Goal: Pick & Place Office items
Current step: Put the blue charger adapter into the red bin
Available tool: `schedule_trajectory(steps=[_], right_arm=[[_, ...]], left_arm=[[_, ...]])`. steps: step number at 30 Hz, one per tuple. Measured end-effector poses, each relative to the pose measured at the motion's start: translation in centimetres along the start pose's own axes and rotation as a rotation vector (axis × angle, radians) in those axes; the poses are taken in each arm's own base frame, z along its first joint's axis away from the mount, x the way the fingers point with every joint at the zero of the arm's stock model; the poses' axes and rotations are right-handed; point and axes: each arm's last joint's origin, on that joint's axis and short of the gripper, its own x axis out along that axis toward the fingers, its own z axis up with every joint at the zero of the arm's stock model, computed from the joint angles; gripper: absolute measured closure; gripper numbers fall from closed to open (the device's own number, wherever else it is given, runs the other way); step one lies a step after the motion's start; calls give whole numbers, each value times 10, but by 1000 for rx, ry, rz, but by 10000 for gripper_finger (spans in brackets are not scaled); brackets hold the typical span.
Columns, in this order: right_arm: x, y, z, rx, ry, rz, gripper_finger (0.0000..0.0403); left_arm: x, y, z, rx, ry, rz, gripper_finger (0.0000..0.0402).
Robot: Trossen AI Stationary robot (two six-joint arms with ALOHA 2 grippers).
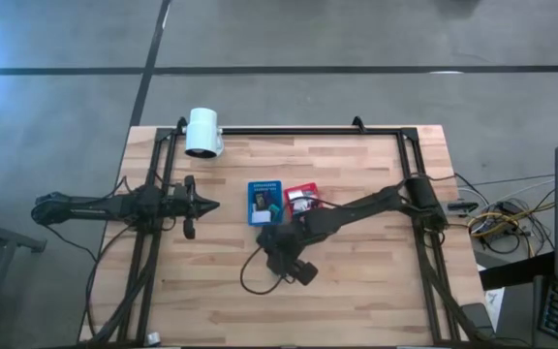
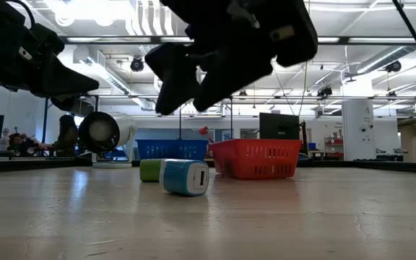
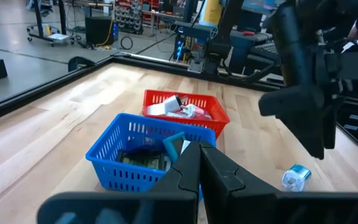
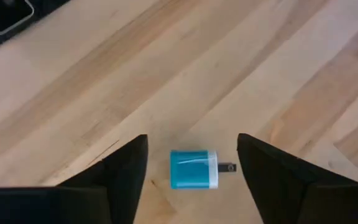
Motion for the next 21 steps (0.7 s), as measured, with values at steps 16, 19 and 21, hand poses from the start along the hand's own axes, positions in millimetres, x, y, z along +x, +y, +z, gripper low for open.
schedule_trajectory(steps=[16, 19, 21], right_arm=[[25, -2, -16, -96, 80, -13, 147], [25, -2, -17, -89, 85, -9, 149], [26, -1, -19, -83, 88, -6, 149]], left_arm=[[0, 1, 0, 4, 0, 19, 392], [0, 1, 0, 4, 0, 19, 392], [0, 1, 0, 4, -1, 19, 392]])
